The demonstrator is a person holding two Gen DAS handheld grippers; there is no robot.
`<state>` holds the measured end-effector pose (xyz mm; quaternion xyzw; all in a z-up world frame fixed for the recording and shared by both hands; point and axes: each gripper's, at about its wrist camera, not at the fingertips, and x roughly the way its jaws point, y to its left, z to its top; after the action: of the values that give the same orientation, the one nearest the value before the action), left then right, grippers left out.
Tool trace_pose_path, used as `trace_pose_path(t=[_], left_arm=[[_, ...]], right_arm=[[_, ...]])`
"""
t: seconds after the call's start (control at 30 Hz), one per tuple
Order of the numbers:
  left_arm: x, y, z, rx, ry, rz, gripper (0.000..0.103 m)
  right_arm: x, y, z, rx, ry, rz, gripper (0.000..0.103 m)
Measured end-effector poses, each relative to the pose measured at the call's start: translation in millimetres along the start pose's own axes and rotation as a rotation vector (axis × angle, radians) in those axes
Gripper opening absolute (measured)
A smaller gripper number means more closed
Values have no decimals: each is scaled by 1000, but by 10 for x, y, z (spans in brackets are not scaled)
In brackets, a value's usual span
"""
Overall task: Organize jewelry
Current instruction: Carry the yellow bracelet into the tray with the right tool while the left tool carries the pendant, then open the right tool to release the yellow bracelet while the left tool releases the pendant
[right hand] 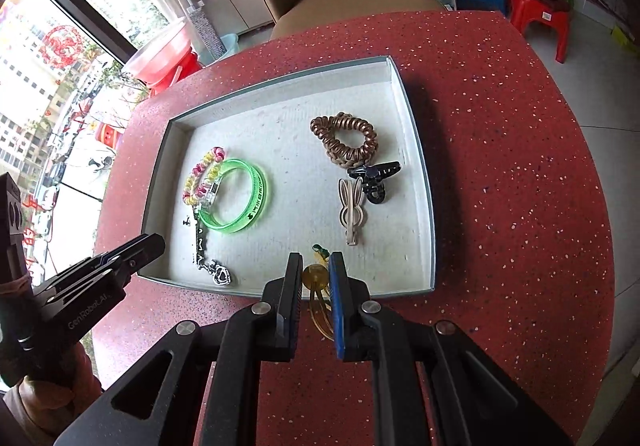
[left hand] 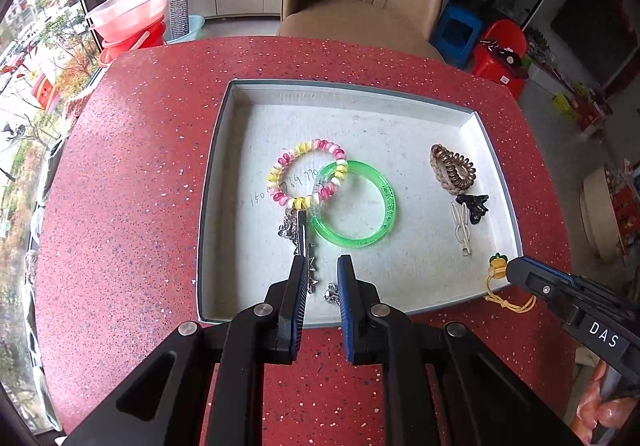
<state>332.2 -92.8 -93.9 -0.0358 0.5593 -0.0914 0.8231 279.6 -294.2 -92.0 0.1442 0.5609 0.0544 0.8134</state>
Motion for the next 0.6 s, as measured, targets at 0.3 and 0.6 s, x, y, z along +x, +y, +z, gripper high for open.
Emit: trace_pose_path(t=[0.3, 0.6], left_arm=[[192, 91, 119, -32, 15, 32, 34], [262, 38, 54, -7, 24, 60, 34]], right_arm=[[182, -143, 136, 11, 23, 2, 14], [218, -260, 155, 18, 34, 69, 14]])
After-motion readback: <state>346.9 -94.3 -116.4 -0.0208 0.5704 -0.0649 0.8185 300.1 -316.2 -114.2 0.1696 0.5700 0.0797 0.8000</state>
